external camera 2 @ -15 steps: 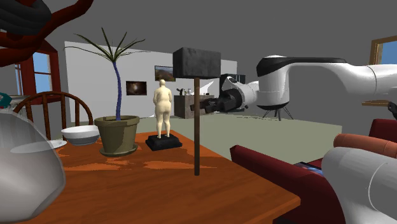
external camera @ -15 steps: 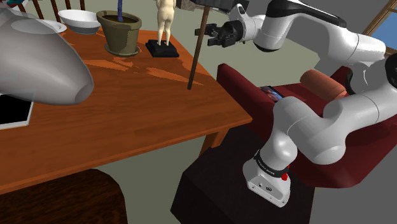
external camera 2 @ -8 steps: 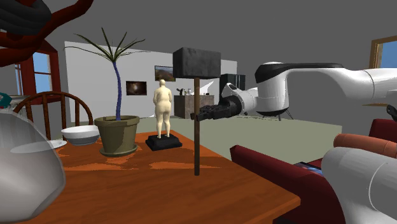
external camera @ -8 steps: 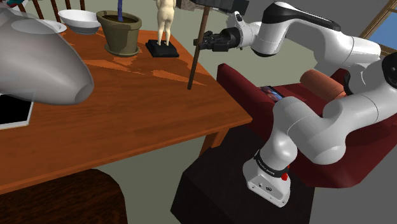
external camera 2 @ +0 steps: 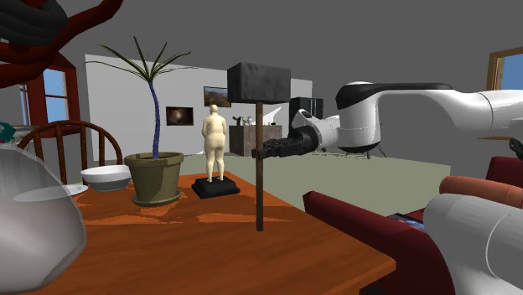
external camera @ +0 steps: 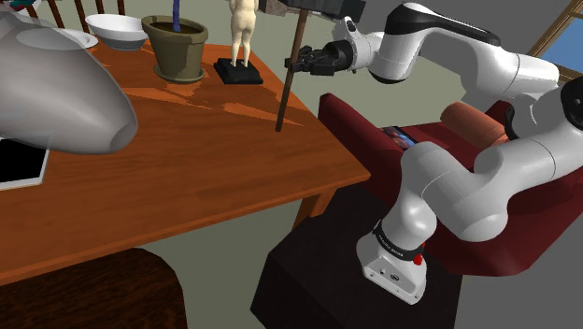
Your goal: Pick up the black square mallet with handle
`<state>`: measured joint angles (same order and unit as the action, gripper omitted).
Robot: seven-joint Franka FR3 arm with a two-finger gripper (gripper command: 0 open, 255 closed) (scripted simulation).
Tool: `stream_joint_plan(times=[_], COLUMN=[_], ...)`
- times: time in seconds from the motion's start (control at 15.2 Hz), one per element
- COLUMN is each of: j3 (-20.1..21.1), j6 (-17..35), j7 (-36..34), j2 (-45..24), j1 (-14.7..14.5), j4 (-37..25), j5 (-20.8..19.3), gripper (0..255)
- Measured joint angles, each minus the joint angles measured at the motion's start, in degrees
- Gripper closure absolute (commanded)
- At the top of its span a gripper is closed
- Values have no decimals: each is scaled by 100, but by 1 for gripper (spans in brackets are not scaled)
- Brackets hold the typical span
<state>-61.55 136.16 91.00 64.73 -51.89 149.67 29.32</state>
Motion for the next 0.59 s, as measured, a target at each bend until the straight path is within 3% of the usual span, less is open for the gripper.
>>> stream_joint_plan(times=[0.59], j3=[418], j6=[-201], j7=[-443], j2=[-52], j1=[24], j4=[-330], j5=[58], gripper=[255])
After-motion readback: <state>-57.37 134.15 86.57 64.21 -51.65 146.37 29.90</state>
